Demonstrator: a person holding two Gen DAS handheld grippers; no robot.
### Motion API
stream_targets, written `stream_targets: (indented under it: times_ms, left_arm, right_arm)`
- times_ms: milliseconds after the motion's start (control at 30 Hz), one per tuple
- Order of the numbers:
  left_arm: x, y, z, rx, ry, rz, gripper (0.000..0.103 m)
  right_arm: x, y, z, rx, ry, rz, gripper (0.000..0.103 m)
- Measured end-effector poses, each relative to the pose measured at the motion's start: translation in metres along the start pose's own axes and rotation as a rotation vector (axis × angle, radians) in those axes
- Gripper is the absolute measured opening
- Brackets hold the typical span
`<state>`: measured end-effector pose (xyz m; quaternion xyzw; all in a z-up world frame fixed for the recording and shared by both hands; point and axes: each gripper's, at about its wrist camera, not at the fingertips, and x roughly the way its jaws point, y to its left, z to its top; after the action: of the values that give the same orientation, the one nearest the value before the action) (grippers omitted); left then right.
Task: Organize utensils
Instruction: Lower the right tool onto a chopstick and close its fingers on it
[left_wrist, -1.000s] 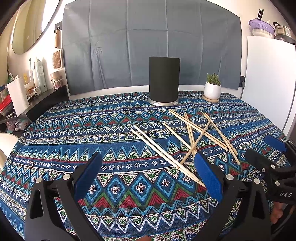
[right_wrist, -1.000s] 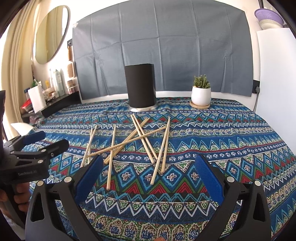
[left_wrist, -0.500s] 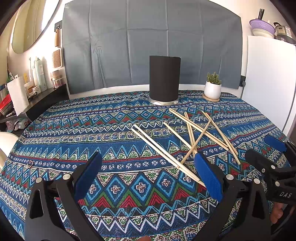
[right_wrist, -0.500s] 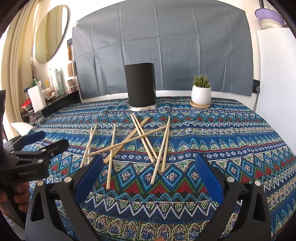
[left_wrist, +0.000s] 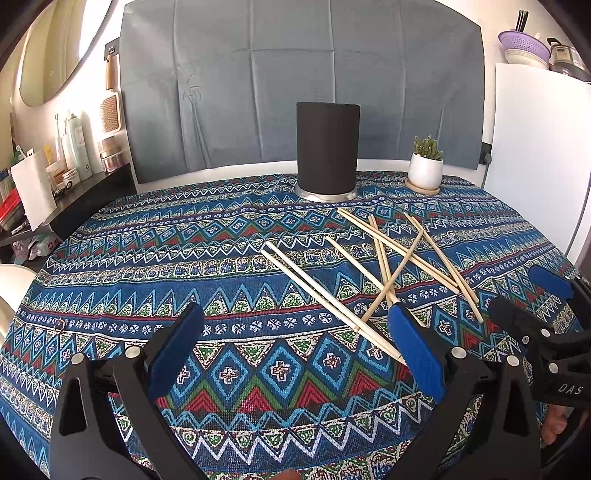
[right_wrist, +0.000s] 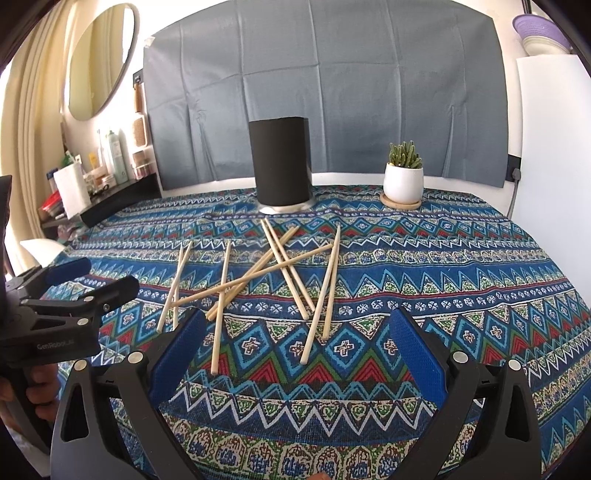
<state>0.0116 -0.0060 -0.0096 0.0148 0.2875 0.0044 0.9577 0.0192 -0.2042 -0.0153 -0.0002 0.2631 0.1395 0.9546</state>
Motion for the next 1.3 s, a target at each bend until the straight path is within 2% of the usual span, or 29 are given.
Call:
stream_targets:
  times_ms: [233,400,533,800,900,1000,1300]
  left_arm:
    - [0.011,-0.001,0.001,0.003,0.064,-0.013,0.097]
    - [0.022,-0.003,0.001,0.023,0.126,-0.017,0.097]
    - [0.035,-0.005,0.001,0.050,0.195,-0.026,0.097]
    - [0.052,0.008,0.019,0.050,0.282,-0.023,0.097]
    - [0.063,0.022,0.029,-0.006,0.335,-0.068,0.097]
    - [0.075,0.034,0.037,-0.045,0.375,-0.068,0.097]
    - [0.110,0.041,0.047,-0.058,0.442,-0.049,0.097]
  right_arm:
    - [0.009,-0.002,0.004,0.001,0.055,0.023,0.095]
    - [0.027,-0.011,0.014,0.005,0.169,-0.034,0.095]
    - [0.037,-0.029,0.030,0.039,0.233,-0.043,0.095]
    - [0.072,-0.052,0.053,-0.001,0.378,-0.054,0.095]
    - [0.084,-0.056,0.063,-0.003,0.405,-0.036,0.095]
    - [0.101,-0.059,0.071,-0.008,0.427,-0.035,0.095]
    - [0.144,-0.068,0.068,-0.042,0.463,-0.152,0.095]
